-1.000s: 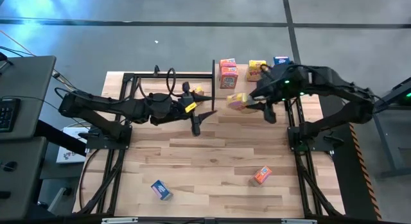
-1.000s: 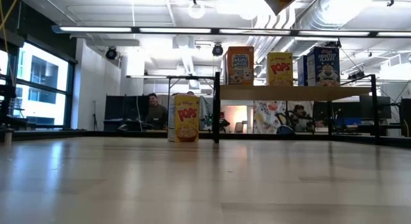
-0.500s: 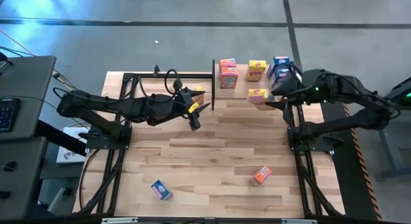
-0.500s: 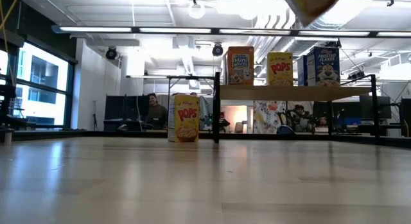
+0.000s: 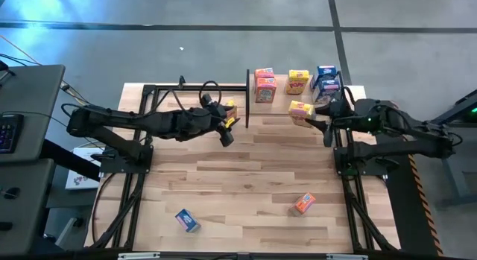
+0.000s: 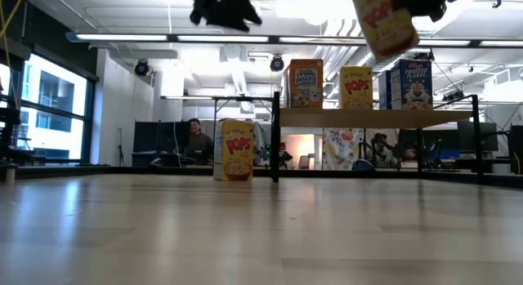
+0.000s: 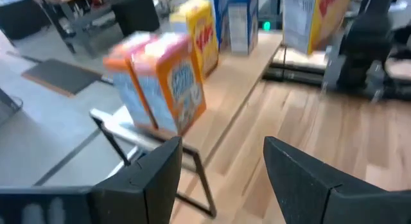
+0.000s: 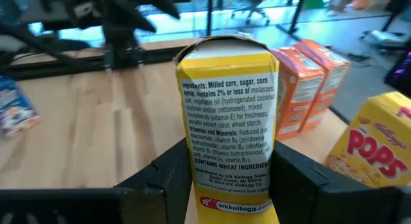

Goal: Stack cereal on shelf
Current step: Put the bottom yellow cereal box on the shelf aligned with the other yellow cereal box

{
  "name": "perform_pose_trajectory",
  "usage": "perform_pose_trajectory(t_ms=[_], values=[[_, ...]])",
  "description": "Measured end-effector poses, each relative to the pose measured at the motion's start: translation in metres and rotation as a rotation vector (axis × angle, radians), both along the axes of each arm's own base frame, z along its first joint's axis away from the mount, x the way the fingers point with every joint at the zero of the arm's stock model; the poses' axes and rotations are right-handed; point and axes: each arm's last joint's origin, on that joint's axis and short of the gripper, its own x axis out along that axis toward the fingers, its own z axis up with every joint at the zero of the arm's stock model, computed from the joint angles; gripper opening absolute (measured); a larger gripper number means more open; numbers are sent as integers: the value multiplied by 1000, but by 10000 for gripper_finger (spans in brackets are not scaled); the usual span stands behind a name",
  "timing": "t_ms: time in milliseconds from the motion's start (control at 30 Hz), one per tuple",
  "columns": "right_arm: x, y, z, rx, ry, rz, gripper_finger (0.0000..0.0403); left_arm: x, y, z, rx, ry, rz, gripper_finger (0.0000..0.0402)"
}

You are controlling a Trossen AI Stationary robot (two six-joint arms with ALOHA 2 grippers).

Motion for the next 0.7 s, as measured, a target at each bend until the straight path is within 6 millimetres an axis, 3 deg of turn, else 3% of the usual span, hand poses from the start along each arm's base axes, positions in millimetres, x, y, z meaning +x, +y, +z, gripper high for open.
perform_pose_trajectory(t_ms=[333, 700], values=[[17, -8, -54, -64, -66, -228, 165, -4, 10, -29, -58, 28, 26, 209], [26, -13, -83, -67, -202, -374, 165, -27, 17, -42, -71, -16, 74, 209]])
